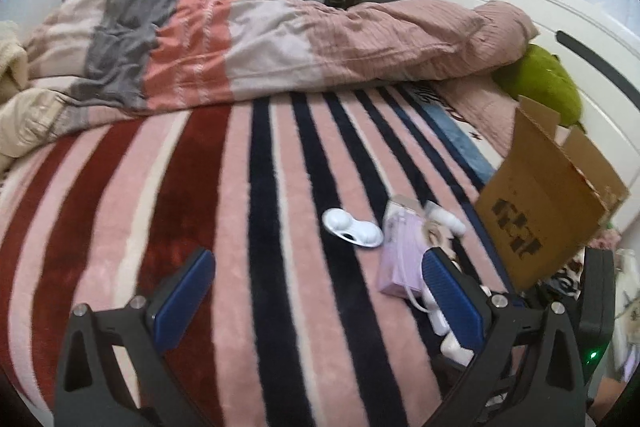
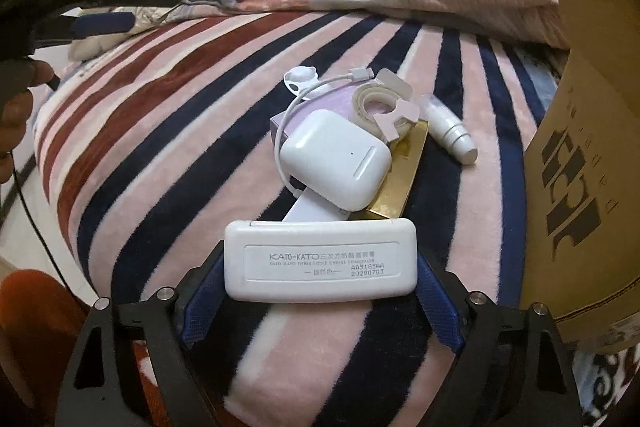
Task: Organize rigid objects
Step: 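Grasp the white rectangular box with the right gripper, then carry the white box into the cardboard box and open the right gripper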
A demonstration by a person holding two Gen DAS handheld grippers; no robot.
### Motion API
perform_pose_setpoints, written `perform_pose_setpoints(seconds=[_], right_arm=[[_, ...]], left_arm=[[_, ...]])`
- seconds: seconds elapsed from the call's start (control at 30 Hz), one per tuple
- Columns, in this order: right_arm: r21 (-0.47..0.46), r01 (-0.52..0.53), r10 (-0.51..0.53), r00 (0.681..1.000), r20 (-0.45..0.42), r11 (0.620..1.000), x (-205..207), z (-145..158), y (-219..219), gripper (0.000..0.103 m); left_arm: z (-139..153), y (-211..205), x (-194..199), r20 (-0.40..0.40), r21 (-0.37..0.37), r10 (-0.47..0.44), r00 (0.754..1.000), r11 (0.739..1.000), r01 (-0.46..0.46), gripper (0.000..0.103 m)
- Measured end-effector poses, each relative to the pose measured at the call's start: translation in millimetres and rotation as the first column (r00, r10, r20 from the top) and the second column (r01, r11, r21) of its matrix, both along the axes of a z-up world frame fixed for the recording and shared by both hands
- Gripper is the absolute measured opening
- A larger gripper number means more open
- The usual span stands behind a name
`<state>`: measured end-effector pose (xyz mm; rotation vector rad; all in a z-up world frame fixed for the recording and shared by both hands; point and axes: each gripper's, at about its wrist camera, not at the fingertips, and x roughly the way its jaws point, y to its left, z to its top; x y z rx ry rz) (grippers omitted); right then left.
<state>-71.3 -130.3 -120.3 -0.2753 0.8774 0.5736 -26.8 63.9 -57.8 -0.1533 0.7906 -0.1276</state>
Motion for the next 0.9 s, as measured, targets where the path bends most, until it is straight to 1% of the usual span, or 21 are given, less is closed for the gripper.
perform_pose_setpoints(seconds=[0.07,0.13,0.17,0.2,0.27,0.3,0.37,0.4,0.43,0.47,0.5,0.57,0.63,0.67,0.7,0.73,0.77,0.8,0.9], right_arm=[[0.015,-0.016,0.016,0.999,0.028,1.000,-2.3,8.4,1.8,0.085],[0.054,-0.050,0.048,0.998,0.047,0.997,-5.5,25.6,2.4,0.085],[0.074,-0.069,0.065,0.996,0.060,0.995,-7.3,35.6,1.8,0.085],[0.099,-0.098,0.090,0.992,0.086,0.990,-10.0,50.8,0.9,0.085],[0.125,-0.137,0.120,0.984,0.133,0.983,-11.5,73.6,0.0,0.085],[0.143,-0.160,0.136,0.977,0.163,0.977,-13.2,87.0,-2.1,0.085],[0.176,-0.190,0.151,0.966,0.212,0.966,-15.3,110.6,-5.8,0.085],[0.193,-0.199,0.152,0.960,0.236,0.961,-15.6,122.1,-9.0,0.085],[0.205,-0.205,0.148,0.953,0.265,0.957,-15.3,133.4,-14.4,0.085],[0.211,-0.204,0.139,0.948,0.288,0.956,-15.0,141.3,-19.7,0.085],[0.212,-0.194,0.124,0.944,0.306,0.958,-12.4,149.4,-26.1,0.085],[0.223,-0.172,0.093,0.941,0.325,0.960,-5.5,160.5,-42.0,0.085],[0.248,-0.140,0.054,0.944,0.326,0.958,3.7,169.2,-66.0,0.085],[0.257,-0.124,0.037,0.946,0.321,0.958,8.9,172.2,-77.6,0.085],[0.262,-0.098,0.013,0.952,0.306,0.960,18.2,174.5,-92.8,0.085],[0.261,-0.080,-0.001,0.955,0.295,0.962,24.8,174.4,-102.8,0.085],[0.253,-0.046,-0.025,0.963,0.269,0.966,35.3,174.0,-115.9,0.085],[0.245,-0.021,-0.040,0.970,0.241,0.969,41.5,172.1,-125.3,0.085],[0.205,0.059,-0.084,0.990,0.116,0.977,69.9,160.4,-151.1,0.085]], left_arm=[[3.1,-4.9,-4.1,0.010,-0.047,-0.058,0.998,0.997,0.059,0.102],[10.7,-14.7,-8.4,0.028,-0.125,-0.150,0.988,0.980,0.152,0.102],[15.9,-21.3,-9.2,0.032,-0.150,-0.195,0.980,0.969,0.197,0.101],[23.6,-30.2,-10.7,0.040,-0.162,-0.240,0.970,0.956,0.243,0.098],[39.7,-45.7,-14.1,0.049,-0.177,-0.313,0.949,0.932,0.316,0.088],[52.2,-56.4,-14.9,0.053,-0.182,-0.352,0.935,0.917,0.355,0.079],[72.2,-73.9,-13.4,0.053,-0.174,-0.390,0.919,0.903,0.393,0.058],[82.1,-83.5,-10.9,0.051,-0.175,-0.410,0.911,0.894,0.412,0.052],[89.0,-89.8,-7.6,0.052,-0.184,-0.429,0.902,0.884,0.431,0.042],[101.0,-102.1,-1.8,0.056,-0.196,-0.464,0.884,0.863,0.465,0.031],[109.3,-114.1,3.7,0.059,-0.195,-0.491,0.869,0.848,0.492,0.026],[122.2,-136.4,13.1,0.052,-0.166,-0.520,0.853,0.837,0.521,0.025],[132.7,-167.9,31.3,0.026,-0.151,-0.560,0.828,0.817,0.557,0.025],[133.8,-177.3,38.6,0.012,-0.151,-0.573,0.819,0.809,0.568,0.025],[134.3,-195.9,51.6,-0.010,-0.150,-0.598,0.801,0.793,0.590,0.025],[131.9,-205.6,59.9,-0.028,-0.152,-0.612,0.791,0.784,0.601,0.025],[126.7,-221.7,75.9,-0.065,-0.166,-0.634,0.770,0.768,0.619,0.025],[121.9,-231.2,85.4,-0.085,-0.173,-0.647,0.758,0.759,0.628,0.025],[100.0,-261.4,116.4,-0.161,-0.214,-0.689,0.707,0.723,0.656,0.024]])
